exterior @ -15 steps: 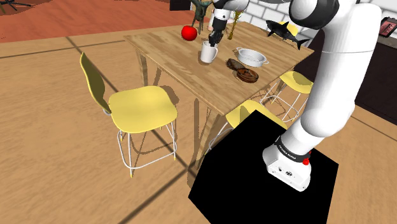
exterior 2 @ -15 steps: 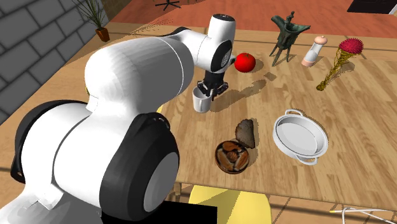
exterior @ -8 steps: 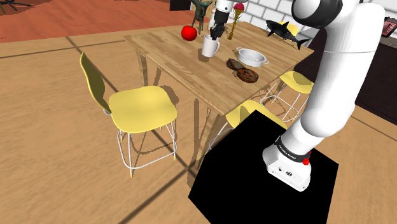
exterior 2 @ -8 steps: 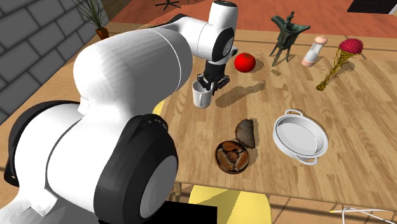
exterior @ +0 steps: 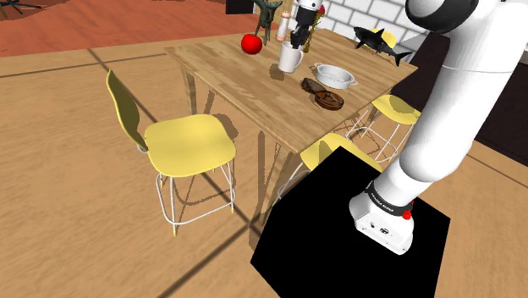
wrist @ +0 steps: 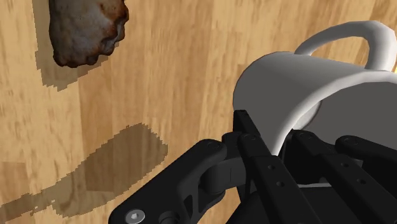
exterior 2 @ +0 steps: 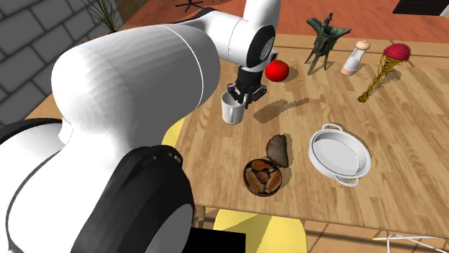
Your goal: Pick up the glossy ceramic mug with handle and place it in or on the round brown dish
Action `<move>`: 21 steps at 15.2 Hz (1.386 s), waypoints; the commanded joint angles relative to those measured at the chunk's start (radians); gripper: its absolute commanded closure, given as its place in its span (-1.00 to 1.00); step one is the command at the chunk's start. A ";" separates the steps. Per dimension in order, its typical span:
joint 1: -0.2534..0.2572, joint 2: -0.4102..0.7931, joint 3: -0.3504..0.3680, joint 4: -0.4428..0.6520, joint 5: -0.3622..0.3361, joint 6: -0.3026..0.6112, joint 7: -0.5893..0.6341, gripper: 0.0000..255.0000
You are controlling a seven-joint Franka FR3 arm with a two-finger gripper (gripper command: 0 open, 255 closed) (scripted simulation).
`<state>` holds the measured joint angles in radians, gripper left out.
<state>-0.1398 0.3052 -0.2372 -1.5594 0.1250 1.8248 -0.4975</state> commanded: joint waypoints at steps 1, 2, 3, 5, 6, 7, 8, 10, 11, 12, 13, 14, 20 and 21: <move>-0.014 -0.055 -0.014 -0.071 -0.009 0.016 -0.030 1.00; -0.020 -0.083 -0.020 -0.106 -0.015 0.023 -0.044 1.00; -0.027 -0.109 -0.027 -0.140 -0.021 0.029 -0.058 1.00; -0.041 -0.161 -0.042 -0.201 -0.033 0.040 -0.086 1.00; -0.049 -0.185 -0.050 -0.230 -0.040 0.044 -0.101 1.00; -0.057 -0.209 -0.058 -0.257 -0.047 0.047 -0.115 1.00; -0.065 -0.232 -0.066 -0.283 -0.054 0.050 -0.130 1.00; -0.082 -0.276 -0.083 -0.330 -0.068 0.054 -0.160 1.00; -0.091 -0.297 -0.092 -0.351 -0.076 0.055 -0.175 1.00; -0.100 -0.317 -0.101 -0.372 -0.084 0.055 -0.190 1.00; -0.109 -0.337 -0.110 -0.391 -0.091 0.055 -0.206 1.00; -0.118 -0.356 -0.120 -0.409 -0.099 0.055 -0.222 1.00; -0.156 -0.415 -0.158 -0.487 -0.128 0.076 -0.286 1.00; -0.156 -0.412 -0.159 -0.497 -0.127 0.089 -0.288 1.00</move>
<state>-0.2946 -0.1065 -0.3946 -2.0446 -0.0020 1.9020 -0.7819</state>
